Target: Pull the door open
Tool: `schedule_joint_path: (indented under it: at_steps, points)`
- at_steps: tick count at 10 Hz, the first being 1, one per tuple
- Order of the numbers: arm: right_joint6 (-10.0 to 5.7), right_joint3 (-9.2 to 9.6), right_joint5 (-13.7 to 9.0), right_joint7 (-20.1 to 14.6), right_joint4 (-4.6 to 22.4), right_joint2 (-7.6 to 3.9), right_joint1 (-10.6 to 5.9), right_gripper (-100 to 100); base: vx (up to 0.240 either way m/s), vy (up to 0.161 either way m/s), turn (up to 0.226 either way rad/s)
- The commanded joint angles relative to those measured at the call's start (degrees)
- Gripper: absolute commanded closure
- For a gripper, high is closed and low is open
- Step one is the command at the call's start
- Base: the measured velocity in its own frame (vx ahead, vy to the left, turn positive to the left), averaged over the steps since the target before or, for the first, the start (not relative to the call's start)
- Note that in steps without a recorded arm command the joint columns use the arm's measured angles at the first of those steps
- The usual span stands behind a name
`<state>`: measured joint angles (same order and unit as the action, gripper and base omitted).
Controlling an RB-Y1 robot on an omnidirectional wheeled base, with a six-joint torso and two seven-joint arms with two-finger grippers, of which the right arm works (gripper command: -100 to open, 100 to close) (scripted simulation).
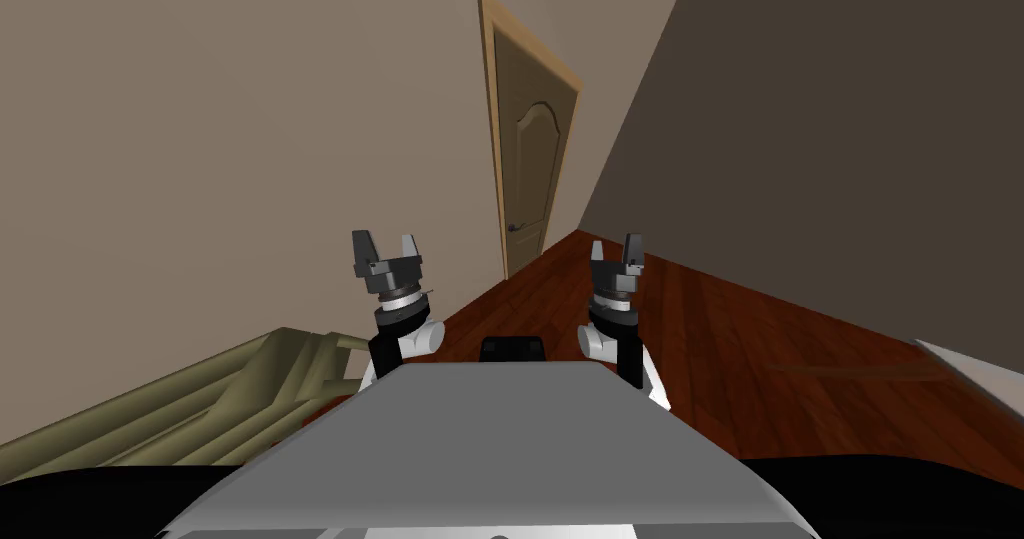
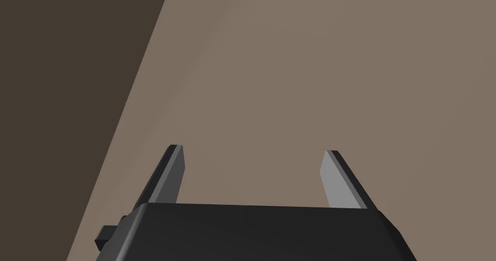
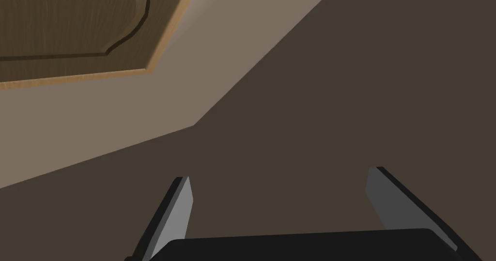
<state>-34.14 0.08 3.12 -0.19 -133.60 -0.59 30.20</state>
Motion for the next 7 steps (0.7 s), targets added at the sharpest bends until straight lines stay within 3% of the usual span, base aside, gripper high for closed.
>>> schedule_joint_path:
  at_steps: [1,4,7]
  points:
    - [-0.11,-0.09,-0.12,-0.06,1.66,-0.34,-0.76,-100,0.036,-0.024,0.098]
    - [-0.29,-0.25,-0.32,-0.16,4.52,-0.88,-2.08,-100,0.048,-0.035,0.081]
    - [-0.64,-0.54,-0.70,-0.34,9.87,-1.81,-4.53,-100,0.083,-0.049,0.141]
